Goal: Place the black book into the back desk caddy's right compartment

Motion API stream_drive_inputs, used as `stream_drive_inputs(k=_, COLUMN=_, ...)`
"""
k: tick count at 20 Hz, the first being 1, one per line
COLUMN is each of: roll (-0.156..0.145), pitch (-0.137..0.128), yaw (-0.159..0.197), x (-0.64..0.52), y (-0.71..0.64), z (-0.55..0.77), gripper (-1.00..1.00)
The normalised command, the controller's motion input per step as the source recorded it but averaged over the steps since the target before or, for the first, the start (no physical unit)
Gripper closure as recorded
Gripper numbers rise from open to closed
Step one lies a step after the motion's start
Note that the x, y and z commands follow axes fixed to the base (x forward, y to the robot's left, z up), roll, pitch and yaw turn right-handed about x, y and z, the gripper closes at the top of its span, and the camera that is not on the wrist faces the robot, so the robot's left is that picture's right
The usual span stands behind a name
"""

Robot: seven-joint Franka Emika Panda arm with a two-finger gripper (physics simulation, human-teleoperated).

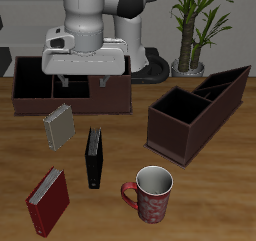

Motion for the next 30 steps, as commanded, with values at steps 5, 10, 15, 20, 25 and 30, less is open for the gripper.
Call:
stream_drive_inputs(k=5, roll=0.013, pitch=-0.051, yaw=-0.003, x=0.22, y=0.05, z=-0.31, gripper=-1.0)
stream_drive_inputs(k=10, roll=0.021, pitch=-0.025, yaw=-0.013, x=0.11, y=0.12, z=-0.2, gripper=-1.0)
stream_drive_inputs(k=15, roll=0.014, pitch=-0.028, yaw=-0.039, x=0.13, y=0.07, z=-0.31, gripper=-1.0)
stream_drive_inputs(k=20, roll=-0.005, pitch=-0.025, yaw=-0.032, x=0.07, y=-0.01, z=-0.28, gripper=-1.0)
stream_drive_inputs(k=25, roll=-0.003, pitch=-0.031, yaw=-0.037, x=0.03, y=-0.02, z=-0.23, gripper=-1.0)
stream_drive_inputs(k=30, roll=0.0, pitch=-0.025, yaw=-0.008, x=0.01, y=0.03, z=-0.26, gripper=-1.0)
